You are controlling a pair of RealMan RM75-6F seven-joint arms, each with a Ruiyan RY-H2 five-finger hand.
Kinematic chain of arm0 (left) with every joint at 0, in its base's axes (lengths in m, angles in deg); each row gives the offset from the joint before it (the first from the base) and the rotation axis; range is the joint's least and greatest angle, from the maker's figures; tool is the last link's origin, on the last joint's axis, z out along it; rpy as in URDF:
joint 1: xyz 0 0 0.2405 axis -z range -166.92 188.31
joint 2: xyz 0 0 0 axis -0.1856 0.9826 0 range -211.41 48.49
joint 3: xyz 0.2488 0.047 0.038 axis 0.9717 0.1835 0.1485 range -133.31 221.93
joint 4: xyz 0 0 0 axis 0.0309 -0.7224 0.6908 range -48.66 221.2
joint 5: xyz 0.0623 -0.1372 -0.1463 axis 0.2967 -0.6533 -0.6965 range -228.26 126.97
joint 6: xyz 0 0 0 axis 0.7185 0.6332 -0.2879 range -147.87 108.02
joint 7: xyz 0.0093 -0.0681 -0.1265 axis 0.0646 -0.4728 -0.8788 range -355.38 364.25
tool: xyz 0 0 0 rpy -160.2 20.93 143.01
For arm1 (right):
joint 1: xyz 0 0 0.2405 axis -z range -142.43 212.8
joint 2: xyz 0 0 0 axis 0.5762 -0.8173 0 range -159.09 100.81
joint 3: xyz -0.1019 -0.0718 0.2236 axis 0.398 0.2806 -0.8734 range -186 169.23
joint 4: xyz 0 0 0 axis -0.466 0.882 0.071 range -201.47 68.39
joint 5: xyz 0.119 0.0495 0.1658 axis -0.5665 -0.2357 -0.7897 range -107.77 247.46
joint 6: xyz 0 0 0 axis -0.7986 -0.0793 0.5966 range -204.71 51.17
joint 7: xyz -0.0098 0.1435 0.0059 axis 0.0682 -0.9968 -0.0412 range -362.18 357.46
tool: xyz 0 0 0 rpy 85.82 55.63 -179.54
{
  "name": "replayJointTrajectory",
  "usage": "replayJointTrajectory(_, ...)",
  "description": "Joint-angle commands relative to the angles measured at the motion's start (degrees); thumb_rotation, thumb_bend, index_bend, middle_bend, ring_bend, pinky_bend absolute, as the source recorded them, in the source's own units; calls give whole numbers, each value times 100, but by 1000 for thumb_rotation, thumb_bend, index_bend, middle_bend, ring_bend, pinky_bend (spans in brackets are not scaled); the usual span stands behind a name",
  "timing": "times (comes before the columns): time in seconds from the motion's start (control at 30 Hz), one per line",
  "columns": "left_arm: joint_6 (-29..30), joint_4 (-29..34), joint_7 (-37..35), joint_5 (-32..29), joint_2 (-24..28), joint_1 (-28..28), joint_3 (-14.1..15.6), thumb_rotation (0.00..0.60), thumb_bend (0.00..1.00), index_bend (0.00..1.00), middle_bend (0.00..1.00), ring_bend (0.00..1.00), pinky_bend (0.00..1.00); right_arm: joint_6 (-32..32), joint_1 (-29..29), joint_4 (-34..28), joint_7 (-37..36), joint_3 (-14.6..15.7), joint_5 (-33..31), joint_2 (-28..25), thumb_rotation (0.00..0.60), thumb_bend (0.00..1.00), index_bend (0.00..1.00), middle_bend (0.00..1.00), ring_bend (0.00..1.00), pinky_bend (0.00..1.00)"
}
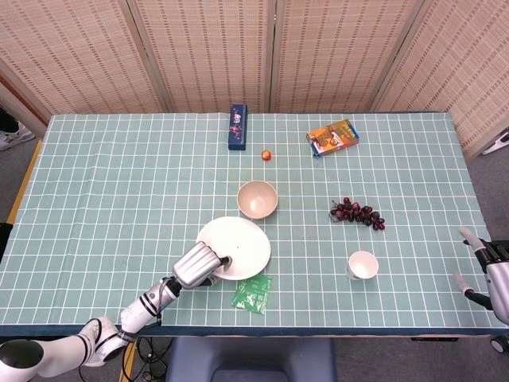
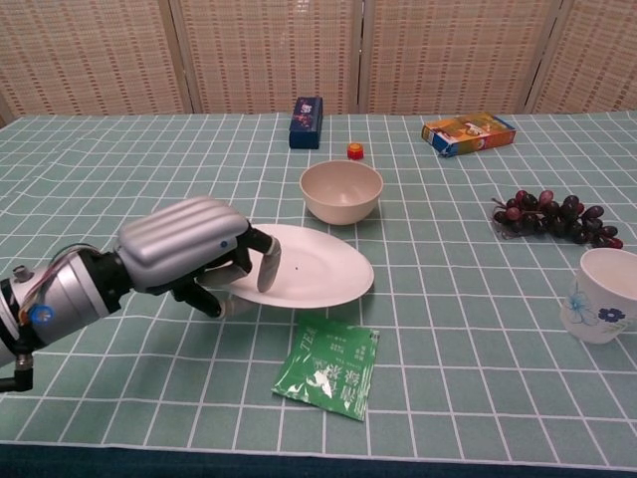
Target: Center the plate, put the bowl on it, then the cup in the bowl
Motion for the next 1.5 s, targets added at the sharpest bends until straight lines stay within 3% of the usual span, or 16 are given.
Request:
replayJointTrajectory(0.03,-185,153,249,-180,-26,23,-50,600,401,470,896,874,1000,5,4,3,-6,-1,-2,0,600,259,122,305,316,367)
replayJointTrajectory(0.2,-382,633,725,-511,84,-71,-126,600,283,343,751,698,994,-1,1,18,-11,-11,-16,6,600,259,122,305,319,367)
replayJointTrajectory(0.4,-475,1401,1338,-866,315,-250,-168,600,217,243,522,536,932,-15,-12,40,-28,-17,-13,33,600,259,122,305,323,367)
replayJointTrajectory(0.5,-559,1861,1617,-1048,489,-325,-166,600,165,190,400,442,824,-21,-21,50,-30,-19,-4,32,600,258,122,305,324,368)
replayJointTrajectory(0.57,-633,2186,1780,-1164,635,-358,-161,600,146,159,324,344,695,-20,-27,50,-33,-26,-2,27,600,258,122,305,324,368)
replayJointTrajectory(0.67,-675,2574,1972,-1254,827,-399,-140,600,140,135,264,277,578,-21,-36,53,-37,-33,3,16,600,259,122,305,324,368)
replayJointTrajectory(0.87,-509,3121,2239,-1315,1204,-563,-89,600,140,127,240,253,492,-63,-82,48,-37,-44,31,-30,600,259,122,305,324,368)
replayJointTrajectory(1.1,-56,3654,2503,-1490,1788,-902,-135,600,140,144,238,252,479,-211,-222,4,-26,-72,88,-113,600,259,122,305,324,368)
replayJointTrajectory(1.5,656,3826,2207,-2032,2624,-1529,-375,600,140,184,238,254,442,-1259,-1093,-349,75,-237,263,-355,600,259,122,315,324,381)
